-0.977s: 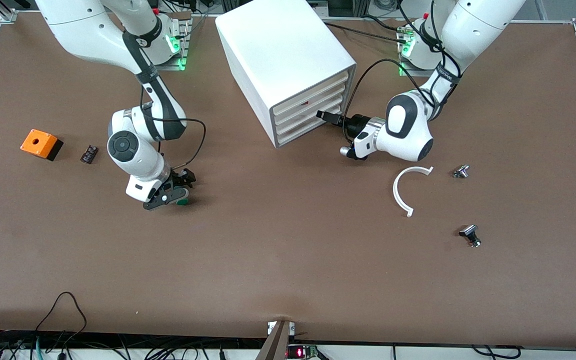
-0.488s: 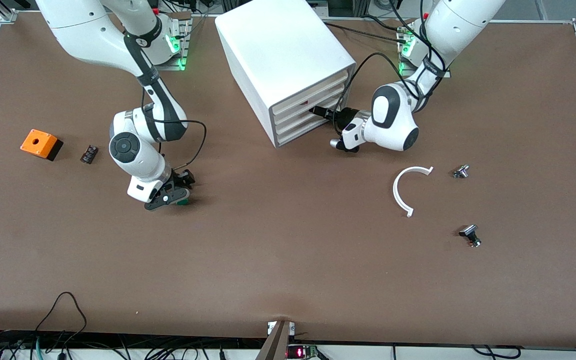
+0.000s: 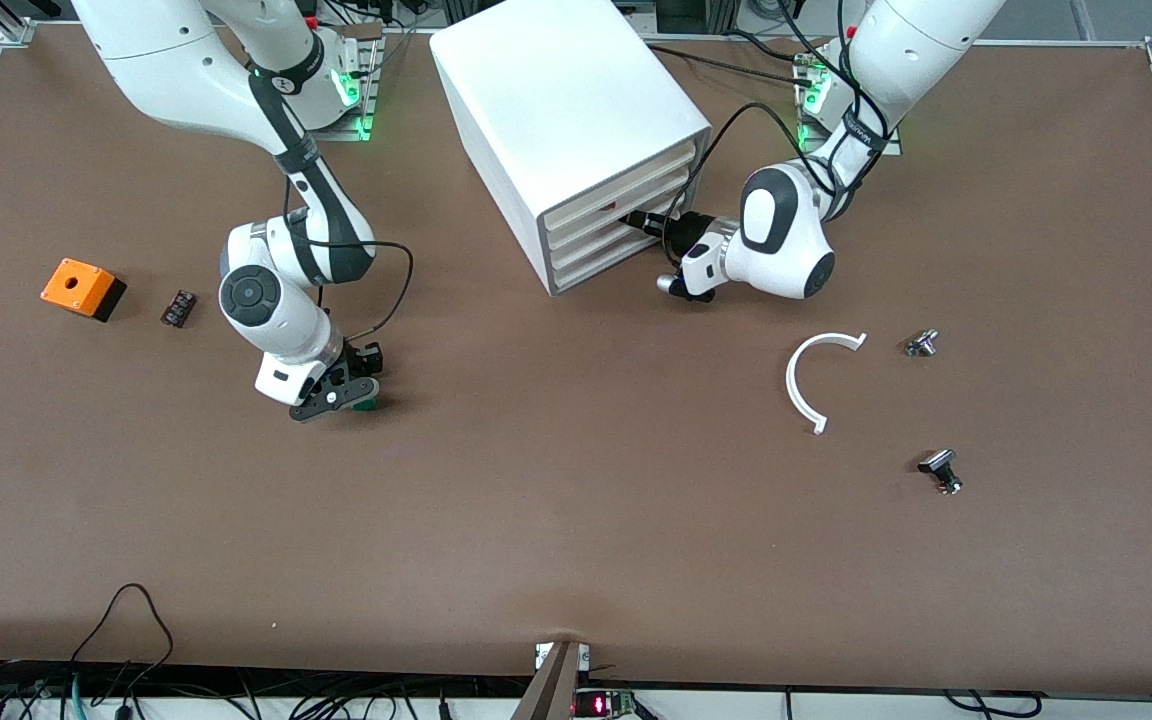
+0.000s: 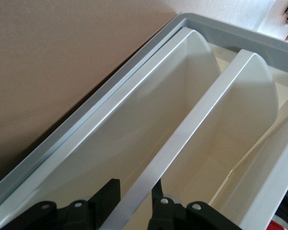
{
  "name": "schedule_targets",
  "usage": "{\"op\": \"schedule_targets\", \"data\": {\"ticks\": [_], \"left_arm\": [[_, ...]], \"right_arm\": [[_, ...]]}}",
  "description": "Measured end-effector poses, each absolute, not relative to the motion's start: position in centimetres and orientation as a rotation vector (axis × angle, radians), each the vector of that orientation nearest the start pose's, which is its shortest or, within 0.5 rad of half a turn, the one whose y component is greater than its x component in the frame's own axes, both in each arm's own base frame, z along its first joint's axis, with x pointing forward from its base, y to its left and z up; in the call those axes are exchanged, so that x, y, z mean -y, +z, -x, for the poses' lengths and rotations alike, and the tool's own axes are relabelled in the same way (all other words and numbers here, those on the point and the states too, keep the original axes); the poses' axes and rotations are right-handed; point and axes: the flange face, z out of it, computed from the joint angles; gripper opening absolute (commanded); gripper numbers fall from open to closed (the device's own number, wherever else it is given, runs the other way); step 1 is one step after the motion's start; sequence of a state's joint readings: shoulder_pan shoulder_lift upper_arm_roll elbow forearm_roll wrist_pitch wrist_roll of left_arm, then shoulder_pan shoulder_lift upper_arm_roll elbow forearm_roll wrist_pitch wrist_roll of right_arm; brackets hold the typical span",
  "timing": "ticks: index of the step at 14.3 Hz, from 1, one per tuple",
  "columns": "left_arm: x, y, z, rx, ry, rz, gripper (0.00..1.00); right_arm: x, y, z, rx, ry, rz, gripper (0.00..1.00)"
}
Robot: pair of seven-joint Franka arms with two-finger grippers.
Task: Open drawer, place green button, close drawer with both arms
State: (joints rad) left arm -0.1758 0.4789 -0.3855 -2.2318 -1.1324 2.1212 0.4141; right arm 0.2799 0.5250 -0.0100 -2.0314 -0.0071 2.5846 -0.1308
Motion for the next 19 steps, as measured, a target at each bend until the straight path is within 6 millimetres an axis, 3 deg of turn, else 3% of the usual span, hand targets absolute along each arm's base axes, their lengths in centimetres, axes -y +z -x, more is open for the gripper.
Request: {"op": "schedule_targets", "data": {"ticks": [2,6,10,11,12,13,14,15,17,19], "left_arm": [[29.2,16.1,-41.2,0.023,-0.680,-2.180,0.00],[24.3,18.1,-47.3,0.024,-0.523,-2.222,0.00],[22.0,18.9,-49.7,0.012,-0.462,-2.251,0.04],[21.5,19.0,-50.3,0.007,-0.447,-2.256,0.27],[20.9,19.2,-50.7,0.000,-0.435,-2.261,0.90],[20.6,19.2,-50.9,-0.006,-0.430,-2.262,1.00],[20.3,19.1,-51.1,-0.016,-0.422,-2.269,1.00],[19.4,18.9,-51.6,-0.048,-0.390,-2.297,1.00],[18.4,18.8,-52.1,-0.072,-0.371,-2.312,1.00],[18.0,19.2,-52.5,-0.078,-0.356,-2.312,1.00]], "right_arm": [[-16.1,18.9,-58.3,0.637,-0.062,3.082,0.31],[-16.5,20.7,-59.7,0.636,-0.136,3.077,0.31],[-16.8,24.0,-60.8,0.638,-0.227,3.068,0.31],[-16.8,24.9,-61.1,0.642,-0.245,3.065,0.31],[-17.0,25.9,-61.5,0.650,-0.250,3.064,0.31],[-17.1,27.1,-62.1,0.670,-0.249,3.061,0.31],[-17.3,28.5,-62.9,0.704,-0.247,3.055,0.31],[-17.7,31.2,-64.3,0.768,-0.257,3.043,0.31],[-18.5,33.6,-65.3,0.898,-0.289,3.007,0.31],[-21.0,35.4,-65.6,1.055,-0.339,2.940,0.31]]}}
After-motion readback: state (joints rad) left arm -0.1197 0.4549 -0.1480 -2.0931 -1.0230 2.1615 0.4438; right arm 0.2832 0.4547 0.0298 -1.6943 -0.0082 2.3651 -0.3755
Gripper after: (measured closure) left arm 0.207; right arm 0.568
